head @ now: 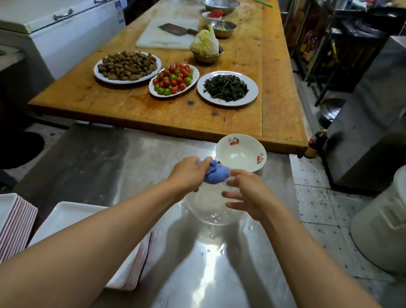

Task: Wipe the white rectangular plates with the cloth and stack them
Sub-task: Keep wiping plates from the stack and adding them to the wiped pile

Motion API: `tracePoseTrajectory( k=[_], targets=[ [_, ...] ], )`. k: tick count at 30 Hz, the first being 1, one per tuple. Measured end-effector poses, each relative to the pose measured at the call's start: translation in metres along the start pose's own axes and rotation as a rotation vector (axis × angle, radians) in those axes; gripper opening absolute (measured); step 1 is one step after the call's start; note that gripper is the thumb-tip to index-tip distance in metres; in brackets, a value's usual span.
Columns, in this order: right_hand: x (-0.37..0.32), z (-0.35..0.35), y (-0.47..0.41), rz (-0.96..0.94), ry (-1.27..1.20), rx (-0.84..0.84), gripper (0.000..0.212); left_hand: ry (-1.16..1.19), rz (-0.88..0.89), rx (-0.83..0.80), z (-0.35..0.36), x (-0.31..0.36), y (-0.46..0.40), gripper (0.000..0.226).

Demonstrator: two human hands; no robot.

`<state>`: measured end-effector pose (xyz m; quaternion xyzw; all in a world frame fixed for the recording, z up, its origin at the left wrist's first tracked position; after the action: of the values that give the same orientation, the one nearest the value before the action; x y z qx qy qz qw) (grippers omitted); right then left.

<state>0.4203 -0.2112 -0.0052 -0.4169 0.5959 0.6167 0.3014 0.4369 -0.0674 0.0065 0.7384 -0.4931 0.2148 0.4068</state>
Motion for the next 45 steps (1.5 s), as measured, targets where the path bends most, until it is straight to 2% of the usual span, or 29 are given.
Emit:
tracePoseTrajectory(
  k=[1,3,5,8,11,14,16,17,19,22,27,31,37,40,42,45],
  targets=[
    [0.0,0.003,0.005,0.036,-0.09,-0.034,0.011,-0.012,0.003,-0.02,0.003,0.001,0.005,0.031],
    [-0.001,0.006,0.009,0.041,-0.123,-0.054,0.014,-0.011,0.013,-0.094,0.011,0.004,0.014,0.016],
    [-0.006,0.002,0.012,-0.051,-0.116,0.04,0.009,0.148,-0.044,-0.167,0.014,0.006,0.021,0.003],
    [-0.012,-0.013,0.018,-0.195,-0.126,0.174,0.023,0.474,-0.224,-0.288,0.016,0.004,0.03,0.012],
    [-0.006,-0.027,0.027,-0.192,-0.102,0.246,0.016,0.396,-0.285,-0.293,0.02,-0.002,0.04,0.014],
    [-0.007,-0.03,0.04,-0.211,-0.167,0.255,0.018,0.292,-0.135,-0.206,0.014,0.002,0.049,0.049],
    [-0.01,-0.026,0.05,-0.248,-0.229,0.191,0.023,0.3,-0.017,-0.249,0.01,0.01,0.061,0.063],
    [-0.013,-0.021,0.056,-0.263,-0.254,0.144,0.027,0.3,0.026,-0.289,0.008,0.013,0.069,0.063],
    [-0.02,-0.008,0.068,-0.278,-0.287,0.06,0.036,0.304,0.082,-0.325,0.003,0.018,0.082,0.048],
    [-0.027,0.009,0.087,-0.274,-0.267,0.084,0.042,0.335,0.099,-0.258,-0.017,0.012,0.096,0.029],
    [-0.022,0.035,0.119,-0.24,-0.215,0.136,0.018,0.394,0.066,-0.297,-0.055,-0.023,0.113,0.012],
    [-0.011,0.083,0.143,-0.212,-0.151,0.076,0.021,0.445,0.02,-0.25,-0.092,-0.065,0.125,0.016],
    [0.008,0.184,0.173,-0.149,-0.241,-0.084,0.021,0.532,-0.009,-0.206,-0.148,-0.139,0.146,0.006],
    [0.02,0.221,0.183,-0.14,-0.247,-0.094,0.023,0.523,-0.065,-0.181,-0.173,-0.175,0.151,0.008],
    [0.027,0.238,0.189,-0.159,-0.298,-0.076,0.017,0.513,-0.083,-0.178,-0.187,-0.196,0.151,0.01],
    [0.038,0.241,0.194,-0.202,-0.19,0.107,0.007,0.459,-0.076,-0.154,-0.204,-0.221,0.15,0.007]
  ],
)
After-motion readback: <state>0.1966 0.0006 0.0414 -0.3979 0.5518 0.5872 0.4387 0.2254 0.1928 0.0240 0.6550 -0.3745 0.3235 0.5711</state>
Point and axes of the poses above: each hand's wrist, its own y-axis away from the middle knuckle, its own z-axis out of the palm, x = y × z, the point moved 5 cm from there along -y, towards the middle knuckle, and after that the axes turned 7 degrees about -z, right-handed, at the moved point
